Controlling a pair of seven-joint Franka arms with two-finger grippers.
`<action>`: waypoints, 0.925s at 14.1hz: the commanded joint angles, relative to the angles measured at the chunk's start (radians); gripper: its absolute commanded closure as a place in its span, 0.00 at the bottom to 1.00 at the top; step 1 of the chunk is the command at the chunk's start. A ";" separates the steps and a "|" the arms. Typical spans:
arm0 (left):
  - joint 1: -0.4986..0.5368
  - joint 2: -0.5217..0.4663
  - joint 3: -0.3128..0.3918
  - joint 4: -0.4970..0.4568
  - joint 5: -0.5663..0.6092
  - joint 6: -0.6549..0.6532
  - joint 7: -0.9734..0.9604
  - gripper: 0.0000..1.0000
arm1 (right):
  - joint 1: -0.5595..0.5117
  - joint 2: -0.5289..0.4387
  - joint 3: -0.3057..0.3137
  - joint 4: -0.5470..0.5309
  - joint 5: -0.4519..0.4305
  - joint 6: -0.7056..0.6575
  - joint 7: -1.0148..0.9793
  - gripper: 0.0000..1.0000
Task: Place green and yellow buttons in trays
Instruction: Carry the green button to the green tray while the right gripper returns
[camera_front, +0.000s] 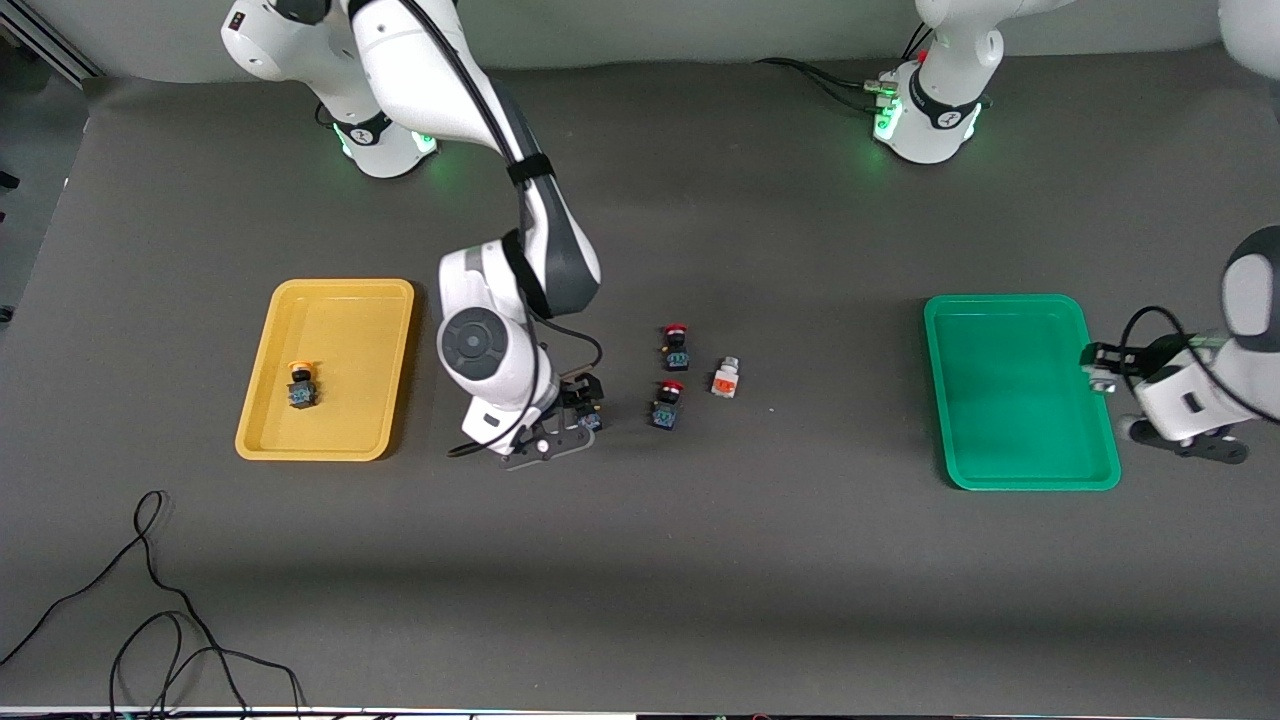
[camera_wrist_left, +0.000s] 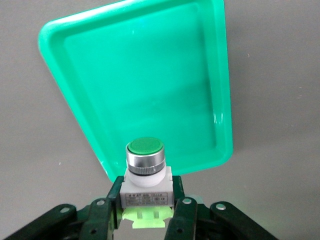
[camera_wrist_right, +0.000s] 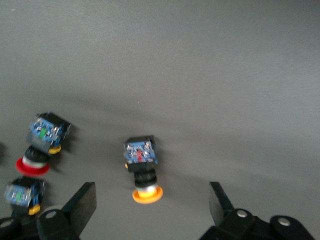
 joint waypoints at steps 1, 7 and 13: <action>0.010 -0.018 -0.002 -0.123 0.029 0.121 0.005 1.00 | -0.002 0.053 0.045 0.018 0.015 0.073 0.090 0.00; 0.108 -0.009 -0.002 -0.416 0.029 0.533 0.072 1.00 | 0.009 0.070 0.061 -0.079 0.015 0.159 0.090 0.20; 0.131 0.034 -0.002 -0.498 0.029 0.698 0.083 0.39 | 0.007 0.060 0.067 -0.073 0.015 0.156 0.096 0.66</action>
